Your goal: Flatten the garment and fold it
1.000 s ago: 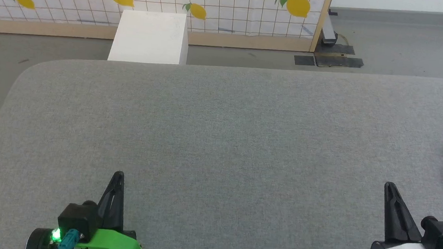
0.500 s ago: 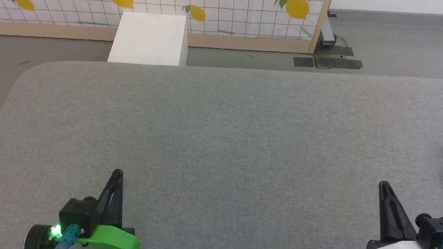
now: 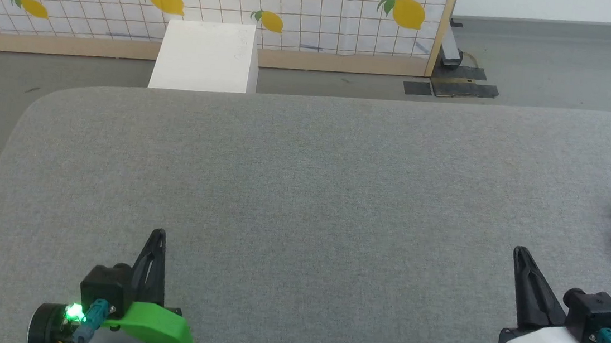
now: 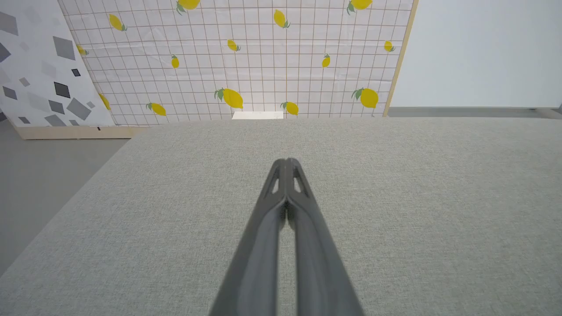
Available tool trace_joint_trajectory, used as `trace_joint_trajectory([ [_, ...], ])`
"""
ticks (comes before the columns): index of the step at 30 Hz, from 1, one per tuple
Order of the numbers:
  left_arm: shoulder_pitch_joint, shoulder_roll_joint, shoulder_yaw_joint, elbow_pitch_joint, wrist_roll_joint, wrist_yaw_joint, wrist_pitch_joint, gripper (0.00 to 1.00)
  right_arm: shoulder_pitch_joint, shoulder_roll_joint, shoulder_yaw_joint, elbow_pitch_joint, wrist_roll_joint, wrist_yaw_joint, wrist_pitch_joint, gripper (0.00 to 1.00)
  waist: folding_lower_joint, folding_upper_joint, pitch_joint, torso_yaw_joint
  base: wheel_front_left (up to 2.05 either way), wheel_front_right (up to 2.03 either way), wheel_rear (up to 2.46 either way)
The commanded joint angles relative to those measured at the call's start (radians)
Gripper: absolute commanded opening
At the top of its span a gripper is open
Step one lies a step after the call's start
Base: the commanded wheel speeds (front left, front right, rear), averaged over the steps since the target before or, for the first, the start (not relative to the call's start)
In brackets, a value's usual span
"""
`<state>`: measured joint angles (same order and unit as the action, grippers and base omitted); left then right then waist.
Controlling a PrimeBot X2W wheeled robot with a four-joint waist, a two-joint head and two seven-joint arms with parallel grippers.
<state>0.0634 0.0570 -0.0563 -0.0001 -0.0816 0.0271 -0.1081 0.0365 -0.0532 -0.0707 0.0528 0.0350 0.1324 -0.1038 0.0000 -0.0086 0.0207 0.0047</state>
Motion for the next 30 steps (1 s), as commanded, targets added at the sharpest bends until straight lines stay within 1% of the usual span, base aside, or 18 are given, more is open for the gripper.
trace_joint_trajectory([
  [1, -0.021, -0.004, 0.006, 0.000, 0.011, -0.008, 0.006, 0.00, -0.018, 0.002, 0.006, -0.008, -0.007, -0.001, 0.006, 0.00, 0.0000, 0.0052, -0.001, 0.000, 0.00, 0.00, 0.00],
  [30, -0.045, -0.006, 0.035, 0.000, 0.052, -0.019, 0.065, 0.00, -0.029, 0.002, 0.043, -0.034, -0.023, -0.001, 0.062, 0.00, 0.0000, 0.0072, -0.012, -0.003, 0.00, 0.00, 0.00],
])
